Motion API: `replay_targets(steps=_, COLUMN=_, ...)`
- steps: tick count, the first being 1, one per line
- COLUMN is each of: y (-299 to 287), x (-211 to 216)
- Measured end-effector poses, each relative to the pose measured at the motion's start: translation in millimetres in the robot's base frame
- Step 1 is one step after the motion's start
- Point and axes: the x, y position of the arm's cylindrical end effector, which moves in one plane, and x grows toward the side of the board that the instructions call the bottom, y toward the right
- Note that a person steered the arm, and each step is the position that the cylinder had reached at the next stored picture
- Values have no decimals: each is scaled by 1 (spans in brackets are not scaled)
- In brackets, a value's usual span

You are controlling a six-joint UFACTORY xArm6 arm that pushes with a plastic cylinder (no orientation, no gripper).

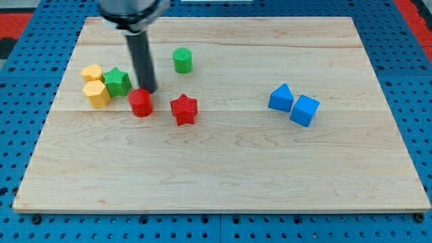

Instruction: Push the red circle into the red star

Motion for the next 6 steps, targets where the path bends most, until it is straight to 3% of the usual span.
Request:
replay_targets(steps=1, y=-12, x=22)
replay_targets(steps=3, y=15, x=15)
replay_targets(steps=4, y=-50, x=24)
replay_targets(steps=6, y=37, x=33)
